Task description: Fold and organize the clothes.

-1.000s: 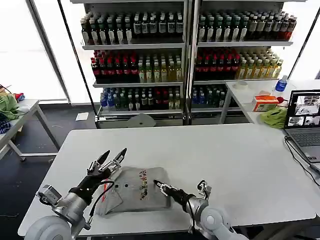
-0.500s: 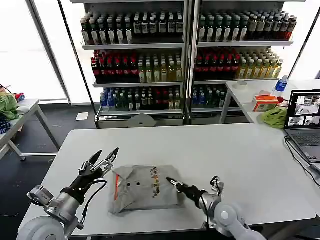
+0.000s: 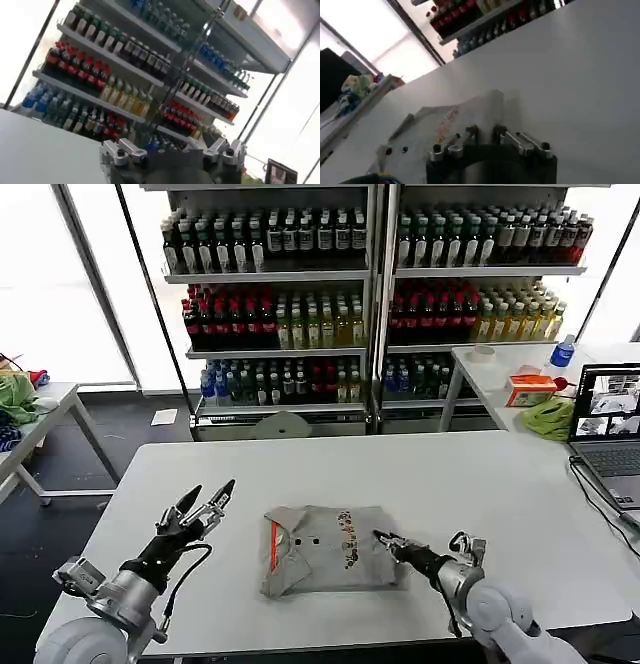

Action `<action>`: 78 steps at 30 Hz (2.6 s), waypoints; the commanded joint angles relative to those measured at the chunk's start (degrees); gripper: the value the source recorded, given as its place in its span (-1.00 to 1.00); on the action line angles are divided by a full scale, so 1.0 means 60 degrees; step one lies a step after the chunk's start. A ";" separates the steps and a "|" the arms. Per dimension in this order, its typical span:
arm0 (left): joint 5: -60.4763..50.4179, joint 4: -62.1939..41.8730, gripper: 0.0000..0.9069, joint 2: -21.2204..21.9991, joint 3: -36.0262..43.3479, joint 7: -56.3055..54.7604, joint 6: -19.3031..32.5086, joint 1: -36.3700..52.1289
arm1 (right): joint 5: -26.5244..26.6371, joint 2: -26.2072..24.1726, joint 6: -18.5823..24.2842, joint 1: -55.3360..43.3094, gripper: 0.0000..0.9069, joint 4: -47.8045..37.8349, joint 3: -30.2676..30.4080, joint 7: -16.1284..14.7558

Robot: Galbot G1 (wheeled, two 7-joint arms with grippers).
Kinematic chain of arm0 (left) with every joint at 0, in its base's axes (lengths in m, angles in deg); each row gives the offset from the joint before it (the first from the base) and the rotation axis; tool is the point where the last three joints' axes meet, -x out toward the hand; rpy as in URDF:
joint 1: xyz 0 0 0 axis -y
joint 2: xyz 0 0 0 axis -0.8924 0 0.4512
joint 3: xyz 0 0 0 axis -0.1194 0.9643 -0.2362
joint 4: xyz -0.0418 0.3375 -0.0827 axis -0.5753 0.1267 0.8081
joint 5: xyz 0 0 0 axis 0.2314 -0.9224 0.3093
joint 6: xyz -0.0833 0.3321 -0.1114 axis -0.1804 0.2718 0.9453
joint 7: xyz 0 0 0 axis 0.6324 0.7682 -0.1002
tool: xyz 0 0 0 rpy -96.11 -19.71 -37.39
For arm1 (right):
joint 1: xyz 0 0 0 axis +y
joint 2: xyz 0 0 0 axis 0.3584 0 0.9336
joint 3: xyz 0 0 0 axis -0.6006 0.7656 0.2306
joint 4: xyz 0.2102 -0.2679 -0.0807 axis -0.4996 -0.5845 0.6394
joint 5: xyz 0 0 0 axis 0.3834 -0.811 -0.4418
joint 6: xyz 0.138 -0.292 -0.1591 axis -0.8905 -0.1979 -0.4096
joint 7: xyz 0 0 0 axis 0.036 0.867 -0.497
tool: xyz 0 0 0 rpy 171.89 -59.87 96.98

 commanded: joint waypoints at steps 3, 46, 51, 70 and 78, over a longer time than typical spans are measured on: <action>0.0113 0.0271 1.00 -0.0033 -0.0241 -0.0043 -0.0021 -0.0230 | -0.2499 -0.0674 0.0899 0.0055 1.00 0.0862 -0.0696 0.0804; -0.0302 0.0137 1.00 0.0593 -0.0409 0.0038 0.0269 -0.0671 | -0.7003 0.0877 0.3401 0.0192 1.00 0.1463 0.0694 0.0623; -0.0919 0.0022 1.00 0.0614 -0.0504 0.0093 0.0590 -0.0781 | -0.6228 0.0446 0.3916 0.0971 1.00 0.1755 -0.0409 0.0121; -0.5726 0.0038 1.00 0.2007 -0.0679 0.1083 0.4397 -0.2408 | -0.6351 0.0953 0.5243 0.4193 1.00 0.1783 -0.3534 -0.0765; -0.7461 -0.0244 1.00 0.2601 -0.0475 0.1324 0.5814 -0.3222 | -0.6763 0.1392 0.5517 0.4844 1.00 0.2025 -0.3327 -0.0794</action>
